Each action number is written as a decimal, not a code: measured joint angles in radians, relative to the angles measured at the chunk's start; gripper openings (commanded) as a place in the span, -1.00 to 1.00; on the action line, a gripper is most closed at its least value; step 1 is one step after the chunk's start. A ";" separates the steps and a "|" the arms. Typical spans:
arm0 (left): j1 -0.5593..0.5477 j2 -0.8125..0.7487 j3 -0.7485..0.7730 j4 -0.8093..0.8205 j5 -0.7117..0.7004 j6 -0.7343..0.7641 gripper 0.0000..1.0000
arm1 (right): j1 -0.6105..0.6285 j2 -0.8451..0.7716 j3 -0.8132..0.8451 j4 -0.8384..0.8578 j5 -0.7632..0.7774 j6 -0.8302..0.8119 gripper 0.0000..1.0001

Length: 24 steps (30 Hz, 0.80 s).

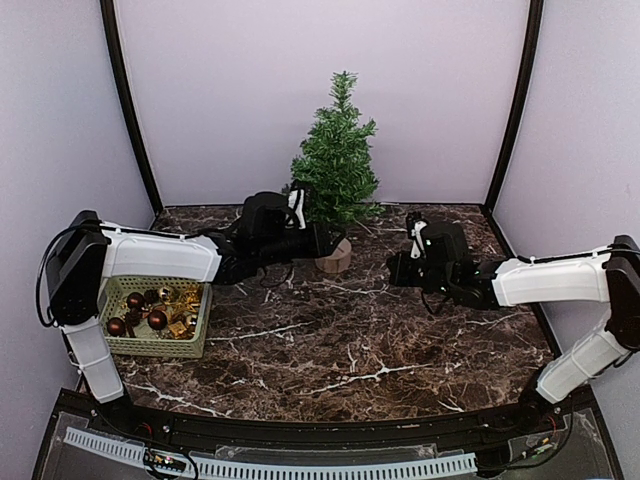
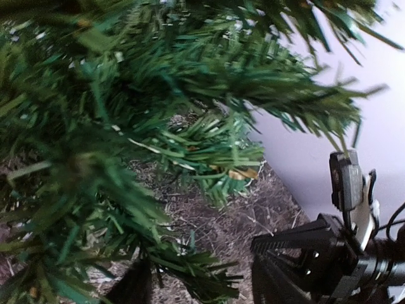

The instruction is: Decorate the small christmas tree

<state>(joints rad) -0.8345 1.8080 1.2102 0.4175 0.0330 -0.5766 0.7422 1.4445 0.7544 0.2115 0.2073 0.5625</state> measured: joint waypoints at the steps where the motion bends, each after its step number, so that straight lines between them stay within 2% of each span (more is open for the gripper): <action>1: 0.000 0.005 0.002 -0.004 -0.016 -0.002 -0.36 | -0.001 0.000 0.000 -0.001 0.000 0.000 -1.00; 5: 0.000 0.005 0.002 -0.025 -0.072 0.003 -0.81 | -0.001 -0.005 0.000 -0.004 0.000 -0.004 -1.00; 8: -0.001 0.005 0.001 -0.035 -0.098 0.011 -0.98 | -0.001 -0.018 0.001 -0.017 0.001 -0.010 -1.00; 16: 0.008 -0.055 -0.052 -0.076 -0.146 0.046 -1.00 | -0.001 -0.030 0.052 -0.107 0.042 -0.057 -1.00; 24: 0.055 -0.180 -0.147 -0.121 -0.117 0.077 -1.00 | -0.001 -0.030 0.135 -0.185 0.079 -0.111 -1.00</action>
<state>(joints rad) -0.7795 1.6283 1.0630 0.2970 -0.0841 -0.4999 0.7414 1.4143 0.8894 0.0269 0.2863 0.4511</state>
